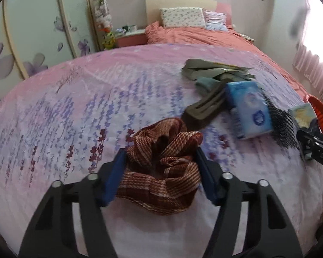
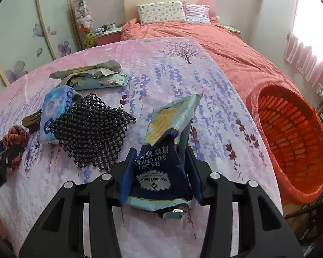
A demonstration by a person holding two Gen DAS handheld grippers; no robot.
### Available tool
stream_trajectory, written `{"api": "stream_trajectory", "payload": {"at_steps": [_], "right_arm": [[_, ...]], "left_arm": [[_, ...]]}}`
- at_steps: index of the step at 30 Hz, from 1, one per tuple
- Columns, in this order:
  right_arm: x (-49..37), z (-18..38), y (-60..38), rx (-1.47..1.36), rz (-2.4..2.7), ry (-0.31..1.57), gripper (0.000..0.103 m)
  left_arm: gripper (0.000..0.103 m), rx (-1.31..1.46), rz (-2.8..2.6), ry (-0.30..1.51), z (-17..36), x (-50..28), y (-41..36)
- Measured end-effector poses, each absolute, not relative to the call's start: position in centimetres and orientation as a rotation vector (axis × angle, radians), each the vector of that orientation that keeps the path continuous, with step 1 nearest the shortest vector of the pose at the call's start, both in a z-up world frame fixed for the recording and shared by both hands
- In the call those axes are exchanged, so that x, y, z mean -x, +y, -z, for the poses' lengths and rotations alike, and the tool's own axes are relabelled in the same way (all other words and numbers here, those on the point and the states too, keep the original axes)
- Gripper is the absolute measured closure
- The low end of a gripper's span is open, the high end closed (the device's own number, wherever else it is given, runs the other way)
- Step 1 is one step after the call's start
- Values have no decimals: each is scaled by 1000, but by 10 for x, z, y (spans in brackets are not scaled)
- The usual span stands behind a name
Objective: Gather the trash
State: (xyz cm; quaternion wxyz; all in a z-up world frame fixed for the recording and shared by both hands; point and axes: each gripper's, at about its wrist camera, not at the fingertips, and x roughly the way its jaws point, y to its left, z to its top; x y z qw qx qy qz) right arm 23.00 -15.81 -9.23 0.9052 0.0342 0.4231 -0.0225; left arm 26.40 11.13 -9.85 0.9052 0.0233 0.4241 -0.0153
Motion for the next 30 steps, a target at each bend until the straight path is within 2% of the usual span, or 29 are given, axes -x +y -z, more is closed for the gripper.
{"api": "stream_trajectory", "payload": {"at_steps": [4,30], "right_arm": [[-236,92,-165,-77,36,874,57],[-235,91,-166,-82,33,876,56]], "left_arm": [[53,-40,-5,889,100,-274,120],[49,1,-10,910,103,-279,129]]}}
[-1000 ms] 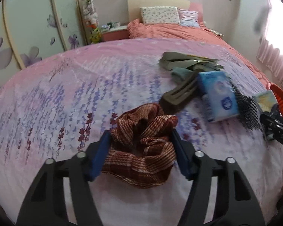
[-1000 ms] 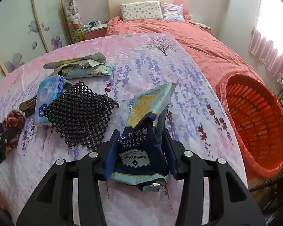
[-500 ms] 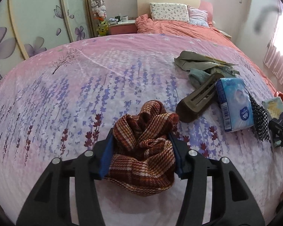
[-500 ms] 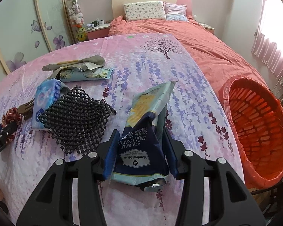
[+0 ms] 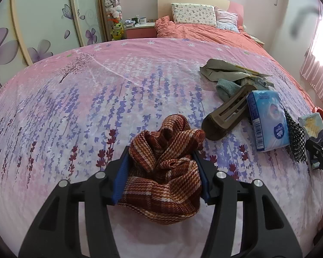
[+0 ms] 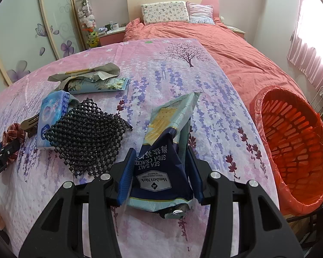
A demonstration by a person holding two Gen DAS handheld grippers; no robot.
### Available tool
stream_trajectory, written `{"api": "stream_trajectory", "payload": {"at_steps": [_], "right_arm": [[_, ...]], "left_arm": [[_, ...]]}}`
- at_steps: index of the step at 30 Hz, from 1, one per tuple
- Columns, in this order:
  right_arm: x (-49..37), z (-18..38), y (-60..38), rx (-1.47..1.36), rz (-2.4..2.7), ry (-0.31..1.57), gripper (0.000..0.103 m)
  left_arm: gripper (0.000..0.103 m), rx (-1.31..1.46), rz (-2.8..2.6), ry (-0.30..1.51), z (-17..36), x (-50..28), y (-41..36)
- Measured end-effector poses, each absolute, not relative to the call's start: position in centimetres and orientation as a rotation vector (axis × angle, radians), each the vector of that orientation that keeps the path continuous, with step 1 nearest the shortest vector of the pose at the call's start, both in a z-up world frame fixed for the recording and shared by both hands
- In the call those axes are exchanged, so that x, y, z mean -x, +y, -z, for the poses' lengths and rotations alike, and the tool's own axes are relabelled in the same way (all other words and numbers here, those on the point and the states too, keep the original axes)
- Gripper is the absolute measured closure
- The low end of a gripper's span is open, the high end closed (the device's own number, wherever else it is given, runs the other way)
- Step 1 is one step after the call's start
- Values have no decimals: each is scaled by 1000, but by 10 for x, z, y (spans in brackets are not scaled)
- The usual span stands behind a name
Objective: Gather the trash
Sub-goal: 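Lift the scrunchie with the left tool while the right tool lifts the snack packet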
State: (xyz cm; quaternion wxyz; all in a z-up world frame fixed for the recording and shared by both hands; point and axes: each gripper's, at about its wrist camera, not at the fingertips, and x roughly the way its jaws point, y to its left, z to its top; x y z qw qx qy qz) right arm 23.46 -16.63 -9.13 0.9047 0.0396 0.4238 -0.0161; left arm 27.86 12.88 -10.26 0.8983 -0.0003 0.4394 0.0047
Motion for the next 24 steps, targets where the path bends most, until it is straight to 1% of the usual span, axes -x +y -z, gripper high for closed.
{"api": "stream_trajectory", "payload": {"at_steps": [16,17,18,19,20,21,24], "right_arm": [[-233,91,-171,-103,21,870,55],[-231,90,-173,-117,12,867,56],[-229,90,-175,-125,9,864,60],[-227,90,-178,-137,0,861,68],[-224,90,-182,-155,-16,860,69],[-222,90,-185,-171,-26,859,72],[-213,89,-195,-199,-22,846,75]], "left_arm": [[49,5,-2,908,102,-277,132],[51,13,5,905,101,-276,133],[56,20,11,901,101,-275,134],[60,31,24,895,100,-273,137],[65,38,34,892,100,-272,138],[68,44,43,887,99,-270,140],[73,46,62,868,96,-264,141]]}}
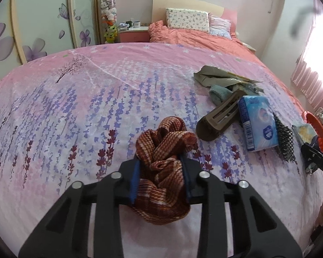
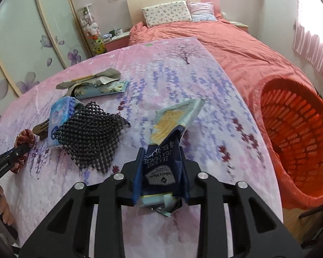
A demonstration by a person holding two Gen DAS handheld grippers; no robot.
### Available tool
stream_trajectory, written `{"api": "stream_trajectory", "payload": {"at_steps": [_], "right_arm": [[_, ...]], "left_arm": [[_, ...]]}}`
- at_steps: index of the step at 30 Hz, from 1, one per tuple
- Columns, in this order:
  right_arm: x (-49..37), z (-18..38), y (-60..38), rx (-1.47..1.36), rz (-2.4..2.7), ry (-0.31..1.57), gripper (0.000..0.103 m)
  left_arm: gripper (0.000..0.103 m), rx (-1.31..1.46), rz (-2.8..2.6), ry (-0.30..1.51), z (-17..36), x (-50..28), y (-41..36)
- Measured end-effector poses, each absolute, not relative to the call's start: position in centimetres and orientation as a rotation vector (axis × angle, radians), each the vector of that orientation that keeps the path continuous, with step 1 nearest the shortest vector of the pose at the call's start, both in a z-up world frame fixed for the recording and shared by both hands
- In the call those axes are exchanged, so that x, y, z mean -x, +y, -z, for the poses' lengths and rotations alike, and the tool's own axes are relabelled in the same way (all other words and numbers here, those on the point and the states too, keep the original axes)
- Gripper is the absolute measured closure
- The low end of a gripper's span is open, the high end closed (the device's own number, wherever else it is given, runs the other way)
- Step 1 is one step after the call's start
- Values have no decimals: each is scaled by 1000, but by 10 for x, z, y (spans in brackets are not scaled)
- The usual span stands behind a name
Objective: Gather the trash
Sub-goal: 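Lift the scrunchie with the left tool while the right tool lifts the snack packet, then carry scrunchie and snack packet over the orange basket and open both tools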
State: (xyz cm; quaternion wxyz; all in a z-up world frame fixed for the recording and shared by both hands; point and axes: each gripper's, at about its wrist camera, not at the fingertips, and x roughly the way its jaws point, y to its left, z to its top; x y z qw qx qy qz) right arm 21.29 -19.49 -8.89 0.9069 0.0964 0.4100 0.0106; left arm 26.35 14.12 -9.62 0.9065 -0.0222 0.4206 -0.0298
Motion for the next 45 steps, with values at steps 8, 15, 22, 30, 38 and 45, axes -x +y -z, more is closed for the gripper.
{"api": "stream_trajectory", "payload": {"at_steps": [8,15,22,30,38,45], "right_arm": [[-192,70,-206,-213,-37,782,75],[-172,41,-221,-212,-47,687,75],[-150,11,-261,-231,7,565,75],[-138,-1,-326,-297,104,475,75],[-145,12,-380,-355,181,448,75],[-158,39,-417,-451,209,470,73]], "left_arm": [[73,65,97,810,66,-244,131],[73,69,200,751,28,-230,89],[73,51,373,681,-6,-221,2],[72,28,587,645,-22,-223,-110],[72,-8,741,691,-2,-244,-210],[64,-55,777,758,31,-266,-269]]}}
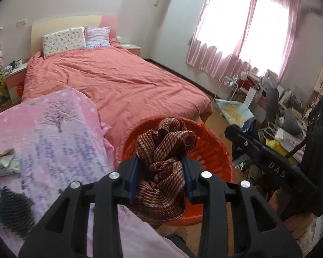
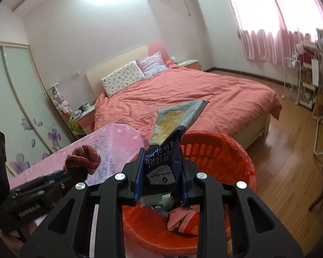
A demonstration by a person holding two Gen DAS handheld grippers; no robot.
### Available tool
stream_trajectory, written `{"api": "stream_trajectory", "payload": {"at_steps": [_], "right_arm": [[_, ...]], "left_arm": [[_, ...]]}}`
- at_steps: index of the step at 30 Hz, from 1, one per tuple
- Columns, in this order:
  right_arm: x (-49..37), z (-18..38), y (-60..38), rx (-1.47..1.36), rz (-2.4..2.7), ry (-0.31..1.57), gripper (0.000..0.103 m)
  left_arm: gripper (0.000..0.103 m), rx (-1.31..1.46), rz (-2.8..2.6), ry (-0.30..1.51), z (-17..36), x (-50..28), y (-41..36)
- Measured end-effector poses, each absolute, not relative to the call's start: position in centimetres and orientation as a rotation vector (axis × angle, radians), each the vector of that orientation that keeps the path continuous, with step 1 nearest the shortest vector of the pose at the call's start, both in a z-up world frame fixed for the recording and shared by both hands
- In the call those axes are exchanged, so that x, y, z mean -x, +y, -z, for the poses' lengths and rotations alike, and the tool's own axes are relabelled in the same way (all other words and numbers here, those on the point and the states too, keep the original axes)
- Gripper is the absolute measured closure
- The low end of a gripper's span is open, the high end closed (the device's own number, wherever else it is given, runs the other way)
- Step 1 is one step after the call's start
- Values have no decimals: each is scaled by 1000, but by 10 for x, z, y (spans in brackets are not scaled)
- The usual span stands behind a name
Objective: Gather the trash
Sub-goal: 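Carry scrunchie and snack packet over the orange basket and open both tools, then move both tools back over the clutter on the bed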
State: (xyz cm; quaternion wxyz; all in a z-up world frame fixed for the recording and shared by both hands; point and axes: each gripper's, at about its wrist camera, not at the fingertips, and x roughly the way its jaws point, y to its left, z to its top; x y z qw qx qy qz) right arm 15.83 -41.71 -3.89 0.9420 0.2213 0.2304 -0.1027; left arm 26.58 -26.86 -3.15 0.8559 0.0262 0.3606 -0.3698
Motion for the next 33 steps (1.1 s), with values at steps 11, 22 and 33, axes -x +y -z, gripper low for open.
{"api": "stream_trajectory", "payload": {"at_steps": [11,22,33], "right_arm": [[-161,60,-422,-453,253,537,37],[-155,44,-365,-276,253,545,26],[-189,47,-241,-170,-23,643,29]], "left_arm": [[43,-84,665,805,61,-288,-262],[40,-124,508,769,51,-270,-165],[39,-65,210,769,46,-275,-3]]}}
